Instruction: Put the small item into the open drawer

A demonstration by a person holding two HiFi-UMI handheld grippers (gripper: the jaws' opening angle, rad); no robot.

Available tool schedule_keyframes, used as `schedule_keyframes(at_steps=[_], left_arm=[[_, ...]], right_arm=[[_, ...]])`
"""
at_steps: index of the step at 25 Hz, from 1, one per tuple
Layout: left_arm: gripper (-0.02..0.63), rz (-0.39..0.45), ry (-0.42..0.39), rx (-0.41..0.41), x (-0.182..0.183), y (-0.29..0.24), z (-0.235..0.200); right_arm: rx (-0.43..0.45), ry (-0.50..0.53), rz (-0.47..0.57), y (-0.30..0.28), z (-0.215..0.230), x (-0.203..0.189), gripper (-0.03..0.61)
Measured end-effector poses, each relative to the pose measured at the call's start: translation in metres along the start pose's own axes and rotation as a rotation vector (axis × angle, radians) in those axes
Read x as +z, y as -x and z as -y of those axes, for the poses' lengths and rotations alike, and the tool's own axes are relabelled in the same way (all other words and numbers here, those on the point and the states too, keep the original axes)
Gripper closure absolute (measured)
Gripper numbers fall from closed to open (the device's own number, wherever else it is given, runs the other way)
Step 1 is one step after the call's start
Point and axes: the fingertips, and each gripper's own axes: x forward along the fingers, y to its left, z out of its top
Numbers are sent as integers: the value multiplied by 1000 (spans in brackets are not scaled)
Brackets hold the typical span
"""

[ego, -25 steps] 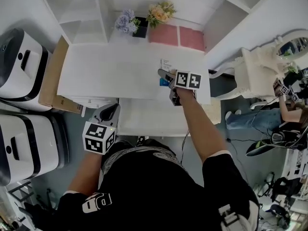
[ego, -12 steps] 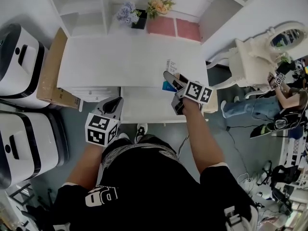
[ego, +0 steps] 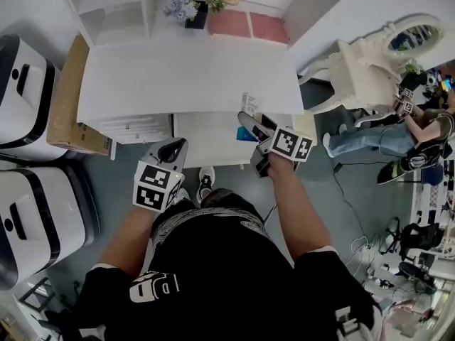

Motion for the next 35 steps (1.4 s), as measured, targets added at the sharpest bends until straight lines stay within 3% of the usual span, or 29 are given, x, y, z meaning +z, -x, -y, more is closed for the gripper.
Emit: schedule_keyframes(at_steps=[3, 11, 17, 25, 30, 35], left_arm=[[600, -9, -32, 11, -8, -3, 0], [600, -56, -9, -19, -32, -3, 12], [600, -66, 21, 8, -31, -23, 9], [600, -35, 81, 97, -9, -51, 23], [600, -47, 129, 145, -13, -58, 33], [600, -71, 159, 192, -17, -63, 38]], right_arm=[[-18, 22, -20, 6, 4, -14, 143], [-88, 92, -126, 5, 32, -56, 143], [-98, 148, -236, -1, 61, -75, 143], [-65, 437, -425, -6, 98, -88, 143], [-12, 498, -503, -11, 116, -102, 143], [36, 635, -606, -22, 138, -120, 143]])
